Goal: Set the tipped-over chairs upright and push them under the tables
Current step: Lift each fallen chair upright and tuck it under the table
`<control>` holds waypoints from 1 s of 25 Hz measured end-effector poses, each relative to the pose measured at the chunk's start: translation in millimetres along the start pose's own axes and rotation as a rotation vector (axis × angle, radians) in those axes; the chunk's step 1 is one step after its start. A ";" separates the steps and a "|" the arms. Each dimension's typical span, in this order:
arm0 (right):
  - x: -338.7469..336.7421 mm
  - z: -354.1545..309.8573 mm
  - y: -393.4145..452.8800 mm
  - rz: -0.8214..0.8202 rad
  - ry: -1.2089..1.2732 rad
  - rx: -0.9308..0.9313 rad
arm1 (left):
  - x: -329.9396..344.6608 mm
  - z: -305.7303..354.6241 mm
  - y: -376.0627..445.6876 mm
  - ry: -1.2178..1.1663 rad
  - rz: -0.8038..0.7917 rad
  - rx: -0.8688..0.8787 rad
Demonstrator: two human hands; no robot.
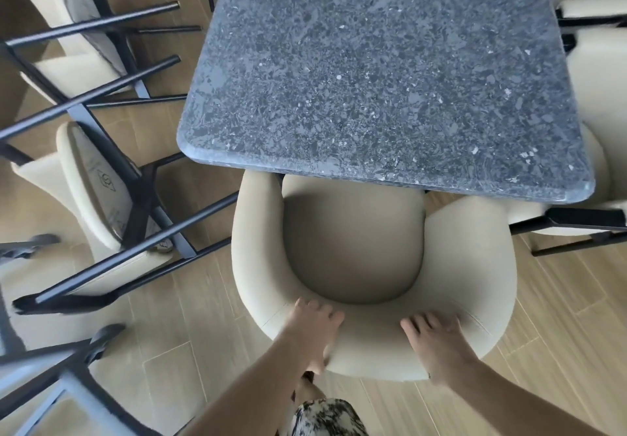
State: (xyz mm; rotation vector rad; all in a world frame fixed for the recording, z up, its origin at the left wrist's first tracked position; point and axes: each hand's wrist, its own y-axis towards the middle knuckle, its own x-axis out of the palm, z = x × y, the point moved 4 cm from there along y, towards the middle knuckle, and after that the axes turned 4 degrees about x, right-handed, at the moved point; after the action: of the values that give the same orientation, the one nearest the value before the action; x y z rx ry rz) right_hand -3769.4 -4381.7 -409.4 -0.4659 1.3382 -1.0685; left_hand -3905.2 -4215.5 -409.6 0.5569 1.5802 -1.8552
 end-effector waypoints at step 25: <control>-396.3 -274.7 -141.7 0.641 1.261 -0.552 | -47.4 -206.6 -394.9 -1.005 1.361 -0.233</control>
State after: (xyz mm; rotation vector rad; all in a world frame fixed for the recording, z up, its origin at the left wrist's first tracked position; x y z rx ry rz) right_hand -4026.9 -4042.6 -142.5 0.3644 2.6743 -0.3484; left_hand -4163.7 -3972.2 -136.0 0.3176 0.4108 -0.6282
